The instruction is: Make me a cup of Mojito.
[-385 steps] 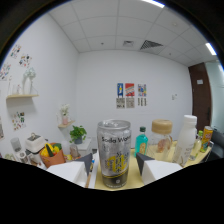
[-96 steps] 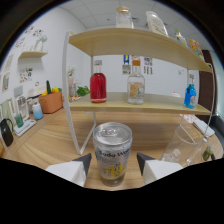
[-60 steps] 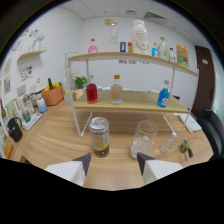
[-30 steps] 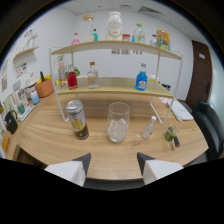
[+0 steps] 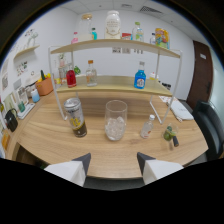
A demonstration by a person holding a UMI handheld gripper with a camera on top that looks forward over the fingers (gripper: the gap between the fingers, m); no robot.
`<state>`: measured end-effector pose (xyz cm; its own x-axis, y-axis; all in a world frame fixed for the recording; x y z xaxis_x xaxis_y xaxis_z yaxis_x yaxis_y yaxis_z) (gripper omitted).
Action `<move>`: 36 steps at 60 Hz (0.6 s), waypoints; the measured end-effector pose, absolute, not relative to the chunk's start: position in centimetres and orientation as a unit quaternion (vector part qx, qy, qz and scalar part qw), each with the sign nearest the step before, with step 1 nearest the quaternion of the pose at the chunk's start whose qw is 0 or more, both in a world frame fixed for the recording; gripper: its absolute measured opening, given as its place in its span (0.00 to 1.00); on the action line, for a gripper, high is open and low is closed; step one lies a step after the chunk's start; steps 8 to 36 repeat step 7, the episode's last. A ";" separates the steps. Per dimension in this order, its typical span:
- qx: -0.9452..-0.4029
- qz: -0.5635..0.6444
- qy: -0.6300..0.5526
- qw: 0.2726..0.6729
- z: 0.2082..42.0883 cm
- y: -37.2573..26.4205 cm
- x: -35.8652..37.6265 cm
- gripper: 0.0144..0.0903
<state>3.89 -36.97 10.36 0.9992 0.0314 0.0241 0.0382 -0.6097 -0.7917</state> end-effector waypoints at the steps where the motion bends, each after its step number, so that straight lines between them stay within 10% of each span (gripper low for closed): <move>1: -0.897 -0.004 -0.020 0.442 10.4 -36.9 3.9 0.95; 36: -0.896 -0.001 -0.017 0.443 10.6 -36.7 3.6 0.94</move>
